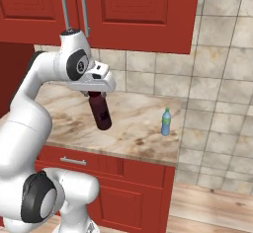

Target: Place the drinks on the dining counter in a tight cluster.

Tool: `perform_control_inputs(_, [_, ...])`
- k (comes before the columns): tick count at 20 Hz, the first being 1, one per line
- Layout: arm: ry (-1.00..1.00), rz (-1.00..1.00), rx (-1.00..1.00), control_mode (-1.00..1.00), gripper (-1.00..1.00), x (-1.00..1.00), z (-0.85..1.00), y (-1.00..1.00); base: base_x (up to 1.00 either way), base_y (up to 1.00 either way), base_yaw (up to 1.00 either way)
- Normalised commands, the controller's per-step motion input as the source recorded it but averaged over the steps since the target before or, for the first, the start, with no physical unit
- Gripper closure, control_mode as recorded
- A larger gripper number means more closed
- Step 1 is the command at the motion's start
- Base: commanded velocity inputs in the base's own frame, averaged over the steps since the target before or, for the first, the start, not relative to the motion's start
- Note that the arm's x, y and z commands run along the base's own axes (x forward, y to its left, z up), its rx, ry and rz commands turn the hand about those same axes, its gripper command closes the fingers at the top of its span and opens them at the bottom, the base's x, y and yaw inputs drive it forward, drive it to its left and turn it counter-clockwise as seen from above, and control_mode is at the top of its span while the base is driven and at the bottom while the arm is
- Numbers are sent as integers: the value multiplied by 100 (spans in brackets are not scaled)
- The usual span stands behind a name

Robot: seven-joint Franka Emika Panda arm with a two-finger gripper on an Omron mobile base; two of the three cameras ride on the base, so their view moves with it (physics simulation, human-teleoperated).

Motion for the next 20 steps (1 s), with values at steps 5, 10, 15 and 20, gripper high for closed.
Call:
perform_control_inputs(5, [0, 0, 0, -100, 100, 0, 0, 0, 0, 0, 0])
perform_control_inputs(10, [0, 0, 0, 100, 100, 0, 0, 0, -25, 11, 0])
perform_control_inputs(15, [0, 0, 0, 100, 100, 0, 0, 0, -80, 47, 31])
perform_control_inputs(20, [0, 0, 0, 100, 100, 0, 0, 0, -3, 91, 78])
